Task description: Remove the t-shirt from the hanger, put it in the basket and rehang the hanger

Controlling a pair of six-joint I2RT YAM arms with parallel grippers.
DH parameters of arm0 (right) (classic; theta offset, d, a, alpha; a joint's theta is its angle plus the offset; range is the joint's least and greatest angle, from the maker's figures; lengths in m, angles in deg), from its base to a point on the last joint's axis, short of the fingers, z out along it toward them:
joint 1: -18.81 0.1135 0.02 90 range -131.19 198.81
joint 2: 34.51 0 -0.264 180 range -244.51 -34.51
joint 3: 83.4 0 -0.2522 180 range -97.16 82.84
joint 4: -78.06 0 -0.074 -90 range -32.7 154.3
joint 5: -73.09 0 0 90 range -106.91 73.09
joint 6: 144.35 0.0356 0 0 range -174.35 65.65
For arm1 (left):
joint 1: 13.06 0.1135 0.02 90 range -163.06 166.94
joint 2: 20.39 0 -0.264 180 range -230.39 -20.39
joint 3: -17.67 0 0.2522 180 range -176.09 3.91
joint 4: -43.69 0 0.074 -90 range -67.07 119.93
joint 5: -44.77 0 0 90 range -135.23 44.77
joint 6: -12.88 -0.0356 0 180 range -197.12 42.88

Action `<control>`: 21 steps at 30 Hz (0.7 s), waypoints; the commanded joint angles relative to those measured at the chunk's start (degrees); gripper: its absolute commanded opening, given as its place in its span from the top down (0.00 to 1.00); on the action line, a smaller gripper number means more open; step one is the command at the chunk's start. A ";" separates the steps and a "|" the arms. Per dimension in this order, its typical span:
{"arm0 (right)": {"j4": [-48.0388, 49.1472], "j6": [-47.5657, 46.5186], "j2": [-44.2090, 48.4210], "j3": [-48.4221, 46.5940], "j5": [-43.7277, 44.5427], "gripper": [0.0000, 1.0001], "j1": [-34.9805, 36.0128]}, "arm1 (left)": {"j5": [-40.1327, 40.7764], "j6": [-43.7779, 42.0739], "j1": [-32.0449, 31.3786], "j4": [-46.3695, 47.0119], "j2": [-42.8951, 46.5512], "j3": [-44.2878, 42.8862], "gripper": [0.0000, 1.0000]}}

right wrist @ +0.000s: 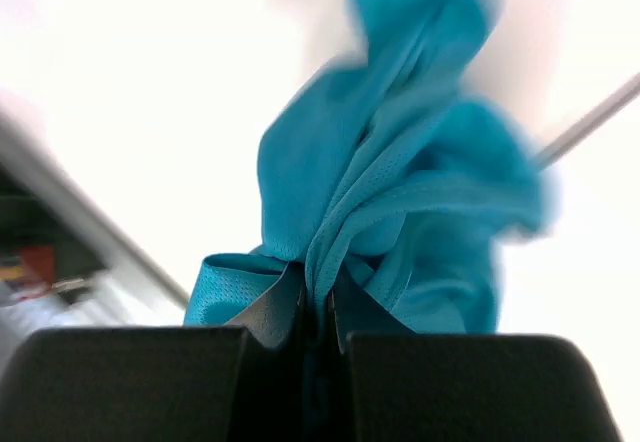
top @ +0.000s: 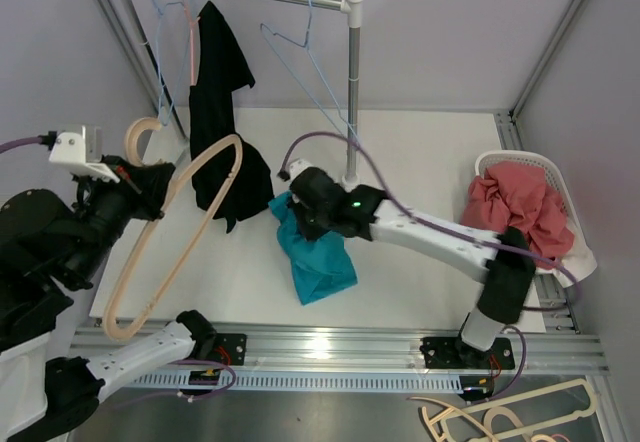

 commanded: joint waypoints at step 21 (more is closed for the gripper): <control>7.55 -32.37 30.19 -41.17 44.31 1.00 -11.96 | 9.07 -10.10 6.56 30.89 -37.71 -16.77 0.99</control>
